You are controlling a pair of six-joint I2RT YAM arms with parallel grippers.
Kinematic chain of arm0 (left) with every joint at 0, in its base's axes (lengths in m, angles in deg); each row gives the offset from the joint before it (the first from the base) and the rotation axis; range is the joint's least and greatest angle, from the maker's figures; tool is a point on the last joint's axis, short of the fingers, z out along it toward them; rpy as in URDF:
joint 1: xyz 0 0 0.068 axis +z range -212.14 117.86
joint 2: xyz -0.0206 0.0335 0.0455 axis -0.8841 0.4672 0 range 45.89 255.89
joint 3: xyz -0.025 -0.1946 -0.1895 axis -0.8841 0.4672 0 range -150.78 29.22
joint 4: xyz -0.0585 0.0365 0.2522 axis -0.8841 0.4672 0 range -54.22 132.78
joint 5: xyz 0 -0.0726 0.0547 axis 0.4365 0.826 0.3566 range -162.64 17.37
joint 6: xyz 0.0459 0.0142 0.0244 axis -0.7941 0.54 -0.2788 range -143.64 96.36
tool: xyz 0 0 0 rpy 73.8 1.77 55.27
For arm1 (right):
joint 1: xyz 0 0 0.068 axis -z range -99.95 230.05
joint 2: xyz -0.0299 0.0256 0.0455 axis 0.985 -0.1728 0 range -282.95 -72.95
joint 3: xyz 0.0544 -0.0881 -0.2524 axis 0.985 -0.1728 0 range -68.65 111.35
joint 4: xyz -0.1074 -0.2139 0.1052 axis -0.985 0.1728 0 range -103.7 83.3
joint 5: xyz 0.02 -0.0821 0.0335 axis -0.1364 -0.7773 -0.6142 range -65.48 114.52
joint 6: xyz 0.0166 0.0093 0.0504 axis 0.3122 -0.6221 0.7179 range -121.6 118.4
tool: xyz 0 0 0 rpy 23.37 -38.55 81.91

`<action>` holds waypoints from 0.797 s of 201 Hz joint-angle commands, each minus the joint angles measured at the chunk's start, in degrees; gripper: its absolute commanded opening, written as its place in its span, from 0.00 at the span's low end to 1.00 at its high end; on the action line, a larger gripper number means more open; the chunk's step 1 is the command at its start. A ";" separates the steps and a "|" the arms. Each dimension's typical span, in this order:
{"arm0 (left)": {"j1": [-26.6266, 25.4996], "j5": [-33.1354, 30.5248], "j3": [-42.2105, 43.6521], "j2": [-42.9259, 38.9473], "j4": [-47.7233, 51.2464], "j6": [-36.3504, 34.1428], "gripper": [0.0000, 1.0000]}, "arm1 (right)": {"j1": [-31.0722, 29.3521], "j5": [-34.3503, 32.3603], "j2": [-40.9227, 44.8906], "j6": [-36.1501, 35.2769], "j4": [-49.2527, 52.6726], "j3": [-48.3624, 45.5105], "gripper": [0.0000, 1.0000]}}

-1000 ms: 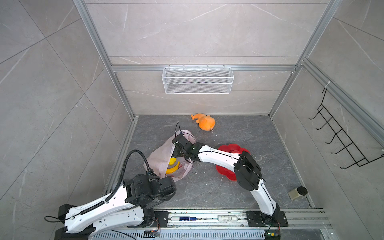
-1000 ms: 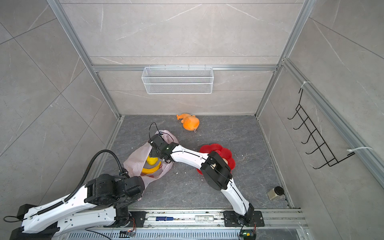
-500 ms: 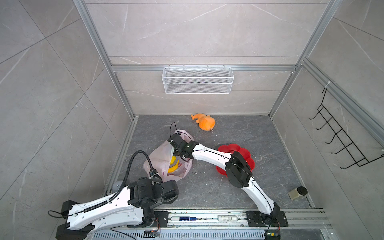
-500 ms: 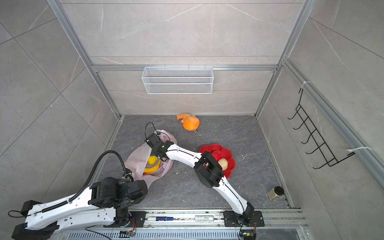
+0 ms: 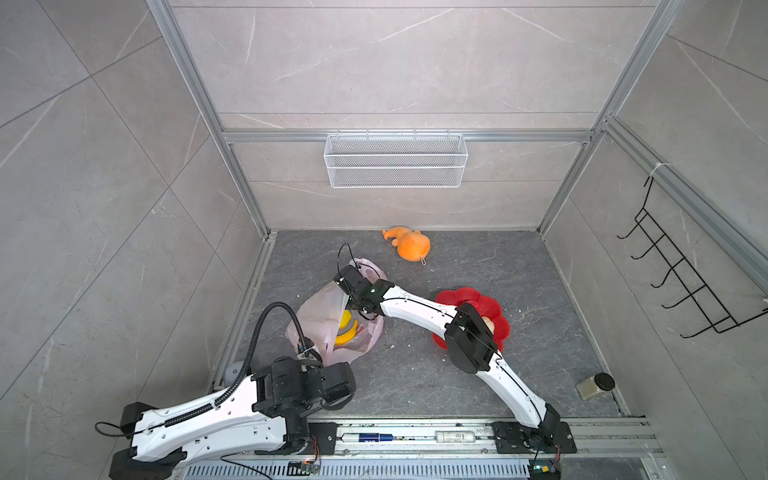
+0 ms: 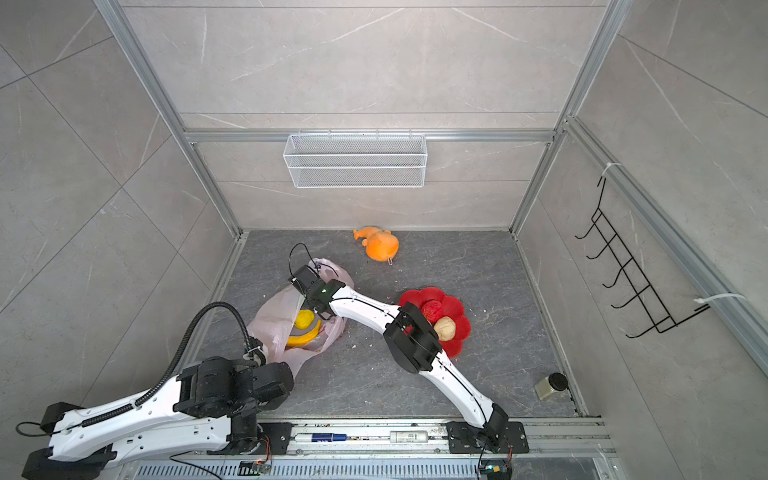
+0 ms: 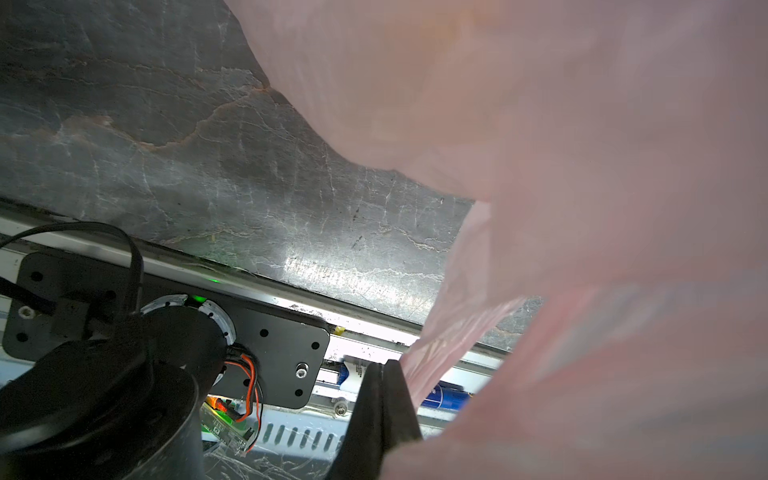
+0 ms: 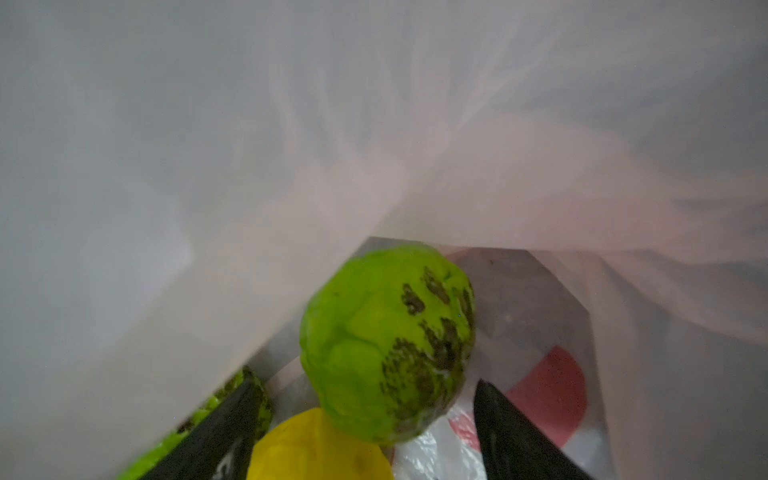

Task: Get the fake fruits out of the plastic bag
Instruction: 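Close the right gripper on the green spotted fruit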

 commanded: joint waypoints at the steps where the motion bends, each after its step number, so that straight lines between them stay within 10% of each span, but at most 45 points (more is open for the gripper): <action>1: -0.53 -0.68 0.35 -0.42 0.20 0.68 0.00 | 0.80 -0.41 -2.30 1.88 1.44 2.21 0.84; 160: -0.84 -1.21 1.05 -0.85 -1.04 0.61 0.00 | 1.98 0.88 -6.58 2.97 -0.31 4.96 0.72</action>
